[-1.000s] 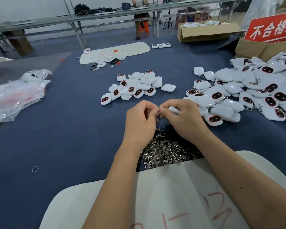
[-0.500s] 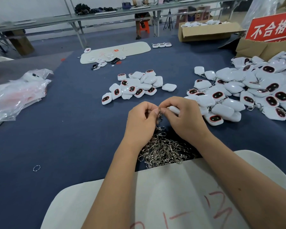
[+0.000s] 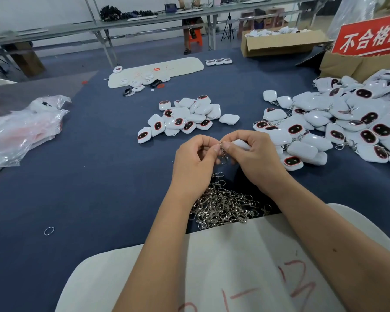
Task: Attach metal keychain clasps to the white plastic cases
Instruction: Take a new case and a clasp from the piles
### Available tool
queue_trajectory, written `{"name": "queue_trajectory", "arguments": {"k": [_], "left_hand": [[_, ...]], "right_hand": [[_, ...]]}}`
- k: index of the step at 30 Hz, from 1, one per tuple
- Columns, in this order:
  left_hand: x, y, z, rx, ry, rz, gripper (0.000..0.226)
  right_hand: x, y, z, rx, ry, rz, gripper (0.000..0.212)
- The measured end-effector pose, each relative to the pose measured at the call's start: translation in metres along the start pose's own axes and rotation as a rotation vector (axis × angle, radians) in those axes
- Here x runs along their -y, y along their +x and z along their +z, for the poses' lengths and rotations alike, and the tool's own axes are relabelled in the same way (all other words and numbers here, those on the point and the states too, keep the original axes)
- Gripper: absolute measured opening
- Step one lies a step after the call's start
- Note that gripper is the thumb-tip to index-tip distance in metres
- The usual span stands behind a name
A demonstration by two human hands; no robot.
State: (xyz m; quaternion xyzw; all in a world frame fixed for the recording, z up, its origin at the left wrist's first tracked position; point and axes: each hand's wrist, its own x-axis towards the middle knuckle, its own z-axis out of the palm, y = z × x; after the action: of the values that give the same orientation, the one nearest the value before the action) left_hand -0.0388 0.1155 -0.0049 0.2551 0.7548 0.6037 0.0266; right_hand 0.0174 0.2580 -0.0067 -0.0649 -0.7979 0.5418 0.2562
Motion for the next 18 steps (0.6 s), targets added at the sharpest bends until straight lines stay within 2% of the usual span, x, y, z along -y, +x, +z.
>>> {"name": "queue_trajectory", "arguments": {"k": [9,18], "left_hand": [[0.0024,-0.0001,0.0037,-0.040,0.042,0.010,0.014],[0.0081,0.0007,0.0004,-0.051,0.187,0.051,0.022]], "right_hand": [[-0.0005,-0.0003,0.0014,-0.026,-0.018,0.000,0.014],[0.0005,-0.0034,0.0063,-0.009,-0.222,-0.060,0.014]]}}
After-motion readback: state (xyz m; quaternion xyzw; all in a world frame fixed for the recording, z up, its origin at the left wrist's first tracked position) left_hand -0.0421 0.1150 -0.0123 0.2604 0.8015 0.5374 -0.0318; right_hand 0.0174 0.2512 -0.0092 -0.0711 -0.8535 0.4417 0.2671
